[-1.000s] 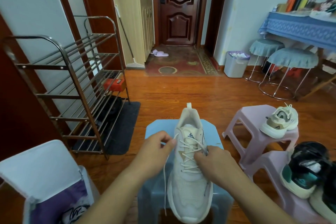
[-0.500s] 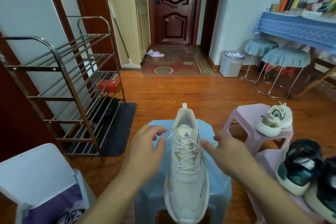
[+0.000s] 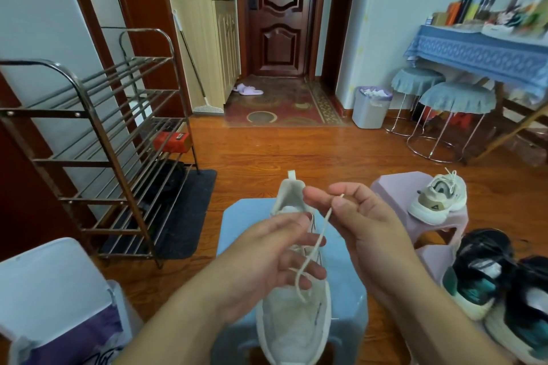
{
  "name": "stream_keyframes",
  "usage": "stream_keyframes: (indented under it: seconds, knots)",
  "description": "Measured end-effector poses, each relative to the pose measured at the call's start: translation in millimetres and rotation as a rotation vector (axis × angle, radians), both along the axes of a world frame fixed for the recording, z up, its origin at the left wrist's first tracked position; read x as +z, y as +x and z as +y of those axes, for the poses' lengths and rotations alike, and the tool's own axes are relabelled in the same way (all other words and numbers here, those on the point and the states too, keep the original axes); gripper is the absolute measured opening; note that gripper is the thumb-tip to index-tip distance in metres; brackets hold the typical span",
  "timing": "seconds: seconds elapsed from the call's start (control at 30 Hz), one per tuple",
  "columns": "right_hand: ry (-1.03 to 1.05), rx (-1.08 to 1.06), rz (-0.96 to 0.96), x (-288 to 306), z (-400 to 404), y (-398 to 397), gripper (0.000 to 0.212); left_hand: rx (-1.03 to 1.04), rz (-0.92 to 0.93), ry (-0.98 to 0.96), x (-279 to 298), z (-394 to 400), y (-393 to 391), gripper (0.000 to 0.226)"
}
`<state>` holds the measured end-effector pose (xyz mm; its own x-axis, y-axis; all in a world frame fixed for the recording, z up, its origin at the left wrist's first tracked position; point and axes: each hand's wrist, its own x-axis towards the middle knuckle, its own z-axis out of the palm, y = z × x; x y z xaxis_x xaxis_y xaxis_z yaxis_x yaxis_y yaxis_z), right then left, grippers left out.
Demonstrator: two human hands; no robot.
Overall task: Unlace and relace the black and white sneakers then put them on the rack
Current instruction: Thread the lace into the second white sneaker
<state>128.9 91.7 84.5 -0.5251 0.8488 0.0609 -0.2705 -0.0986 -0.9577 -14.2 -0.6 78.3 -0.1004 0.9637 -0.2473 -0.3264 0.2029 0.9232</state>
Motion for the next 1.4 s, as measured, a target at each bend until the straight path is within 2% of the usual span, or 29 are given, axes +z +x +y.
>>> stream_keyframes:
  seconds: [0.07,0.17,0.23,0.27,0.3,0.37,0.4,0.43,0.47,0.53,0.57,0.7,0.83,0.9,0.97,1.03,1.2,1.4]
  knots:
    - [0.039,0.041,-0.081,-1.9,-5.8,-3.8,0.006,-0.003,0.081,0.018,6.0,-0.3,-7.5,0.034]
    - [0.025,0.136,-0.094,-9.8,-14.9,-14.5,0.011,-0.059,0.242,0.013,8.3,-2.1,-9.3,0.027]
    - [0.001,0.121,-0.133,-14.6,-13.1,-18.4,0.015,-0.028,0.358,-0.01,12.7,-6.1,-25.1,0.025]
    - [-0.033,0.08,-0.157,-17.1,-7.5,-17.6,0.016,0.083,0.417,-0.03,15.4,-9.1,-41.0,0.023]
    - [-0.076,0.017,-0.19,-17.9,-0.8,-15.0,0.017,0.288,0.445,-0.062,17.8,-13.1,-64.7,0.02]
    - [-0.063,-0.151,-0.368,-21.1,16.1,-7.8,0.017,0.83,0.522,-0.111,18.2,-27.0,-119.3,0.015]
    - [0.001,-0.228,-0.499,-24.9,23.7,-4.3,0.017,1.049,0.679,-0.163,10.7,-36.6,-142.2,0.017]
    - [0.083,-0.285,-0.613,-26.9,29.6,-1.9,0.015,1.154,0.868,-0.233,-0.6,-43.5,-156.2,0.02]
    - [0.166,-0.314,-0.688,-29.8,34.1,-1.7,0.013,1.142,1.037,-0.306,-13.2,-44.7,-161.8,0.022]
    - [0.296,-0.308,-0.748,-34.0,37.4,-8.2,0.007,0.967,1.204,-0.346,-32.2,-35.3,-154.6,0.023]
    - [0.349,-0.284,-0.763,-35.7,36.0,-15.2,0.007,0.885,1.191,-0.296,-34.7,-28.0,-144.7,0.023]
    - [0.465,-0.199,-0.842,-47.0,29.3,-43.7,0.033,0.705,0.888,0.015,-23.5,9.6,-88.2,0.021]
    - [0.363,-0.189,-0.893,-46.0,25.6,-50.6,0.045,0.491,0.875,0.2,-29.1,37.6,-36.3,0.015]
    - [0.278,-0.181,-0.87,-46.0,25.4,-45.9,0.046,0.422,0.973,0.227,-39.8,49.7,-25.2,0.01]
    - [0.203,-0.175,-0.87,-49.6,25.8,-40.5,0.037,0.379,1.054,0.201,-47.9,57.5,-19.0,0.011]
    - [0.162,-0.199,-0.839,-56.3,30.0,-34.7,0.025,0.363,1.05,0.145,-50.8,61.4,-17.1,0.012]
    - [-0.036,-0.131,-0.543,-66.0,35.8,-22.7,0.011,0.336,1.091,0.097,-49.1,66.5,-18.0,0.008]
    - [0.058,-0.105,-0.542,-74.3,37.3,-19.1,0.01,0.258,1.298,0.056,-46.4,69.5,-10.1,0.013]
